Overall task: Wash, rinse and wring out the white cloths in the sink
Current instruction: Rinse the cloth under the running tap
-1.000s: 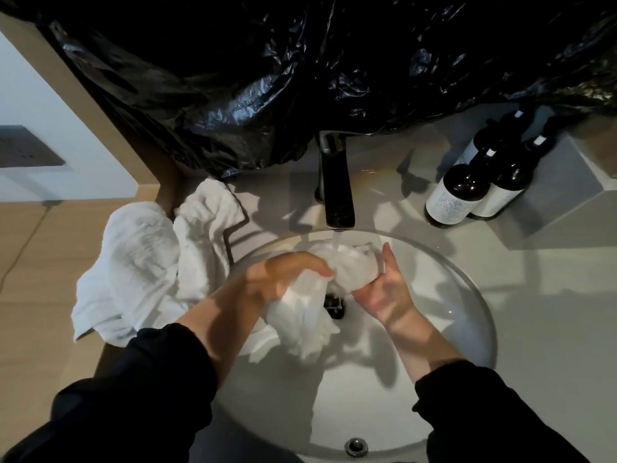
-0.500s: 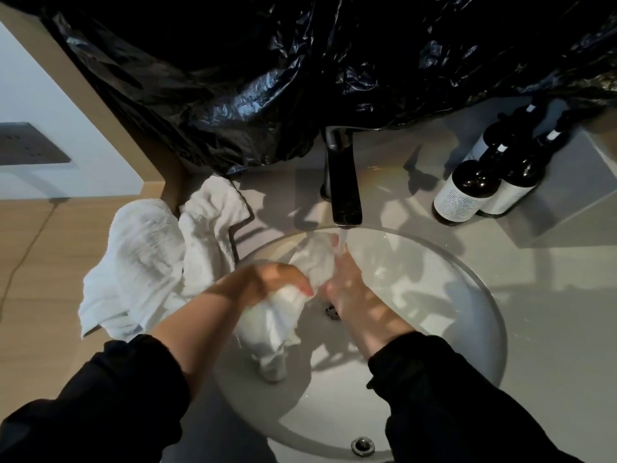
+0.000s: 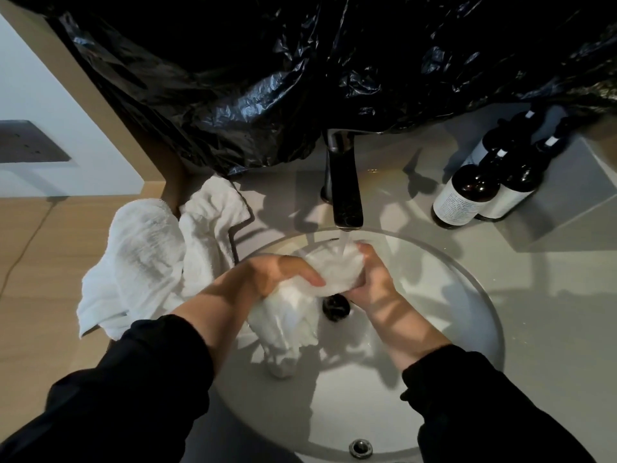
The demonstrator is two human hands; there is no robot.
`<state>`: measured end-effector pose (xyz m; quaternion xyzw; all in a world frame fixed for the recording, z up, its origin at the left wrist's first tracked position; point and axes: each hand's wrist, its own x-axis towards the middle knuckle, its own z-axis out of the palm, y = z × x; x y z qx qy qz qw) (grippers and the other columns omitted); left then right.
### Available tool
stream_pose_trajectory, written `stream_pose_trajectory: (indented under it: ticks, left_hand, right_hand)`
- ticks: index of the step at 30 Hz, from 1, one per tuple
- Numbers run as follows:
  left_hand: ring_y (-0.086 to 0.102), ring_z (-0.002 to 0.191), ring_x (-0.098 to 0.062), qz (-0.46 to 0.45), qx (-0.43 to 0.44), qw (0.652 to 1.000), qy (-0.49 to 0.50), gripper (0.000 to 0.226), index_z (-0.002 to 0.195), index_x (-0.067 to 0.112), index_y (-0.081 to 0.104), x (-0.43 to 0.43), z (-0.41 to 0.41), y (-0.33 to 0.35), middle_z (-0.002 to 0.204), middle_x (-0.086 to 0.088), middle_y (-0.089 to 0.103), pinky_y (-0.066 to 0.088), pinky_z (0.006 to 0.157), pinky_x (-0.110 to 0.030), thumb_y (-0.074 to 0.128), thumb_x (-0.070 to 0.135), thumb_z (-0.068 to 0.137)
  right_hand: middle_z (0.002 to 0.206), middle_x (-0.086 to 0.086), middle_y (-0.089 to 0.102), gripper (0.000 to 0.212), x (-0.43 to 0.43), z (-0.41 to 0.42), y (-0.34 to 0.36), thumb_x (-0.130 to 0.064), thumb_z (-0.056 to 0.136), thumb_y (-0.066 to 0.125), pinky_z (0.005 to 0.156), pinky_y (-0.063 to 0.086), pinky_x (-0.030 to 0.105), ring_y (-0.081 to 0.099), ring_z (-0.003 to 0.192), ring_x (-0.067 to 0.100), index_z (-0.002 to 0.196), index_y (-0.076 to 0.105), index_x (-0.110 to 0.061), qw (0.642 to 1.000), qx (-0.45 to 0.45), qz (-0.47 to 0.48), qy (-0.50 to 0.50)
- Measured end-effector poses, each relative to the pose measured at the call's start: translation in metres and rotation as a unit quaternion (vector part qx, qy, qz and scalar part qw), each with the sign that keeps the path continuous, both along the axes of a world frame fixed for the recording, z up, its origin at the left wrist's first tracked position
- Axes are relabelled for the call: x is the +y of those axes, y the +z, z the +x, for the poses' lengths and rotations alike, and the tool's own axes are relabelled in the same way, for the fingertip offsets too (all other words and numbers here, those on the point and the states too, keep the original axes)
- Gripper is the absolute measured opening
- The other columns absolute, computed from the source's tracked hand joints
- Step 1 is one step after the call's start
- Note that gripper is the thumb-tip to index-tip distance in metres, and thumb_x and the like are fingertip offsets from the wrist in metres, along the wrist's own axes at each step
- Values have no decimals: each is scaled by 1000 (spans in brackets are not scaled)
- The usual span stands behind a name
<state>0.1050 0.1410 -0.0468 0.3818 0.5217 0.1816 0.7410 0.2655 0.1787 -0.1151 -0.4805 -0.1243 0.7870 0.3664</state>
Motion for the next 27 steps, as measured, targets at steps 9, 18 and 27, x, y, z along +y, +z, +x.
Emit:
stream_pose_trajectory:
  ticks: [9,18,27]
  left_hand:
    - [64,109,-13,234,22,969,-78,29,114,6,68,-6,-5,-23,123,-7,65,48,99,-29,69,7,85]
    - [57,115,2,129,-189,924,-308,53,130,27,56,14,-45,-33,130,19,57,45,96,-15,51,59,89]
    - [68,100,-21,40,-24,996,-70,58,116,3,58,21,-17,-4,108,-4,70,55,73,-20,80,36,74]
  right_hand:
    - [118,18,67,50,-8,50,-5,-42,95,51,82,55,35,64,109,28,123,59,-2,1000,-17,16,-13]
    - [85,16,70,57,-2,59,9,-48,101,32,78,48,37,64,76,25,92,67,-3,812,-510,231,166]
    - [96,13,73,63,13,11,23,-63,95,29,84,52,38,68,92,28,107,64,-12,935,-129,1,330]
